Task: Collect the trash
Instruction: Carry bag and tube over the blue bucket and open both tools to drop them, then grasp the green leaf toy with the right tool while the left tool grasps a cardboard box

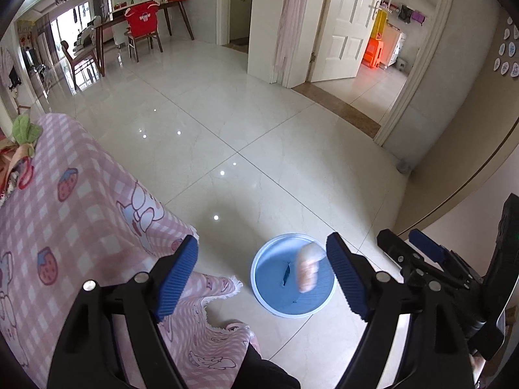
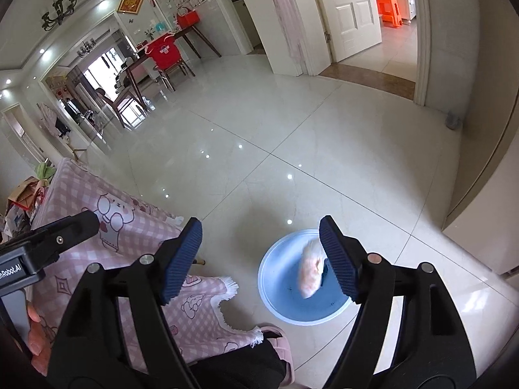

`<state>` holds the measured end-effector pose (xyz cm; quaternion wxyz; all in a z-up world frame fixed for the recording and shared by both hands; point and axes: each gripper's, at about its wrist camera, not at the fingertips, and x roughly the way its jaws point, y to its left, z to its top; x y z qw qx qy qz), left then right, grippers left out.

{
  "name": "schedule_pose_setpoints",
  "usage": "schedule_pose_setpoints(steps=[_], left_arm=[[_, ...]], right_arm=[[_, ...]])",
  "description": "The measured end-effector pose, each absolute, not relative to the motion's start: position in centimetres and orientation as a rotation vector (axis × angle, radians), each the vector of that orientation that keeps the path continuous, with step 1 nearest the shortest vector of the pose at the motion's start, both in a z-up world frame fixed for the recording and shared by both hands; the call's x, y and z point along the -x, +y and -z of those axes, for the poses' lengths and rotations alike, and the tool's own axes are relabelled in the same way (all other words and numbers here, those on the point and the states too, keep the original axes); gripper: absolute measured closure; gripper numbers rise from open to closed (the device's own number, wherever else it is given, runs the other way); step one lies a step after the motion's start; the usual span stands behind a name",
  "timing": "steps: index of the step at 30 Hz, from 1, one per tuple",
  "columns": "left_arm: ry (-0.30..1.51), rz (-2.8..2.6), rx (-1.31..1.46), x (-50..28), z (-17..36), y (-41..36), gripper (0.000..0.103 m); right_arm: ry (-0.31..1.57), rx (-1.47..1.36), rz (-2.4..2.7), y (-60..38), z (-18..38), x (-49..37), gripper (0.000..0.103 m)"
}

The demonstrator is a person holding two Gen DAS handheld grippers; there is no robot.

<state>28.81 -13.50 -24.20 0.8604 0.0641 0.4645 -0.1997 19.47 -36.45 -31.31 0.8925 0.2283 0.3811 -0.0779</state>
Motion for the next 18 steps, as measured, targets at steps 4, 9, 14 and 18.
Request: schedule_pose_setpoints(steps=[4,9,14,18], left_arm=[[0.949,0.415,-0.118,-27.8,22.8,-12.2,0.023],[0.884,0.36,-0.067,-26.3,20.0,-8.0,0.023],[0.804,0.227,0.004,-24.6,17.0,-0.6,0.021],[0.763,0.119,0.071,-23.8,15.3,6.2,0.02]], right_arm=[[0.775,-0.469,0.124,-35.2,29.8,-18.9,0.029],[0.73,-0.419,0.027,-31.3,26.2,-18.1,0.029],[0.684,-0.348,-0.097,-25.9,22.4,-18.2,0.029],[0.662,-0.286,-0.189,-20.9,20.0,-18.9,0.029]])
